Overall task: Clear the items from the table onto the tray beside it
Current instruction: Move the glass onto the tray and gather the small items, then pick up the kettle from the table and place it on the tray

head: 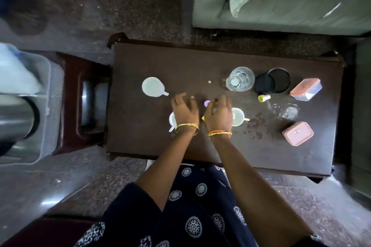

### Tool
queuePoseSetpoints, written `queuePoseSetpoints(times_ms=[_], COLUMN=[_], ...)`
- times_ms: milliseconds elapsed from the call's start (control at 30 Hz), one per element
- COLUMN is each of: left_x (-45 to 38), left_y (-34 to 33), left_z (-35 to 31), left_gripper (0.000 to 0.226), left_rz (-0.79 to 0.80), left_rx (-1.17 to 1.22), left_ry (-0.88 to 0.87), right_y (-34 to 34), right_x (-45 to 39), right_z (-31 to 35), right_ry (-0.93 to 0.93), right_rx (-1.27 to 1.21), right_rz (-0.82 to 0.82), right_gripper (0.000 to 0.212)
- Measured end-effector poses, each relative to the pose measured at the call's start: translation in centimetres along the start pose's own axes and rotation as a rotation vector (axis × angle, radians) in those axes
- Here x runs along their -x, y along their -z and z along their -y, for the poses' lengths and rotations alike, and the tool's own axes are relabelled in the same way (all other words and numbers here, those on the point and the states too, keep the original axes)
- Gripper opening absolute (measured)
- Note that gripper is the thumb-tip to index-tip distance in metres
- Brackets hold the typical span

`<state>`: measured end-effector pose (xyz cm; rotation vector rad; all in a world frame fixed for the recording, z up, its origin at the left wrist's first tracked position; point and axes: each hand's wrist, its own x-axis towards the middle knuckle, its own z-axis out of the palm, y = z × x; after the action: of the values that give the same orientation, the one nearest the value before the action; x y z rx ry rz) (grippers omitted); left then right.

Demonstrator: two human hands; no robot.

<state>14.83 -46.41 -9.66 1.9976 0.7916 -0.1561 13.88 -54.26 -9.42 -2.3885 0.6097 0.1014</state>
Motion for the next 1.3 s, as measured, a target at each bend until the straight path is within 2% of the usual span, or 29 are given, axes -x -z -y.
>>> queuePoseSetpoints(times_ms=[100, 233, 400, 467, 533, 633, 733, 833, 967, 1033, 1133, 1233, 1300], left_x=[-1.0, -2.3, -4.5, -5.3, -5.9, -7.2, -9.0, -10.1, -9.8, -9.1, -8.6, -8.6, -8.9], left_y=[6.8, 17.4, 31.8, 37.4, 41.8, 46.8, 49.6, 50.9, 50.5, 49.7, 48.3, 46.4, 44.8], left_z=[3.5, 8.1, 12.7, 14.1, 14.8, 15.9, 17.3, 17.9, 18.9, 19.4, 20.4, 21.6, 22.2], left_gripper=[0.019, 0.016, 0.003, 0.020, 0.040, 0.054, 0.043, 0.044, 0.054, 0.053, 0.034, 0.006, 0.028], left_rz=[-0.156, -0.399, -0.772, -0.946, -1.027, -0.997, -0.848, -0.766, -0.736, -0.724, -0.721, -0.664, -0.544], left_rx=[0.065, 0.280, 0.590, 0.612, 0.619, 0.691, 0.738, 0.764, 0.630, 0.651, 0.953, 1.052, 1.087], left_ry=[0.173, 0.406, 0.505, 0.512, 0.463, 0.397, 0.352, 0.428, 0.487, 0.491, 0.587, 0.811, 0.928], right_y=[-3.0, -6.8, -12.8, -15.4, -17.6, -20.7, -23.1, -24.7, -25.6, -25.7, -25.4, -24.8, -24.7], right_x=[4.2, 10.0, 17.0, 20.1, 22.8, 26.5, 29.1, 30.5, 31.2, 30.9, 30.2, 29.8, 29.5], right_z=[2.8, 8.9, 18.1, 22.1, 25.9, 31.6, 36.2, 39.4, 40.1, 39.2, 37.3, 36.5, 36.4], right_ry=[0.126, 0.193, 0.258, 0.250, 0.234, 0.234, 0.199, 0.104, -0.122, -0.152, -0.109, -0.046, -0.047], right_rx=[-0.015, -0.046, -0.090, -0.132, -0.188, -0.234, -0.248, -0.276, -0.376, -0.365, -0.330, -0.298, -0.276], right_rz=[0.260, 0.450, 0.743, 0.848, 0.922, 1.019, 1.162, 1.235, 1.210, 1.142, 1.041, 1.024, 0.993], right_gripper=[0.009, 0.009, 0.010, 0.011, 0.013, 0.014, 0.015, 0.024, 0.035, 0.037, 0.037, 0.051, 0.060])
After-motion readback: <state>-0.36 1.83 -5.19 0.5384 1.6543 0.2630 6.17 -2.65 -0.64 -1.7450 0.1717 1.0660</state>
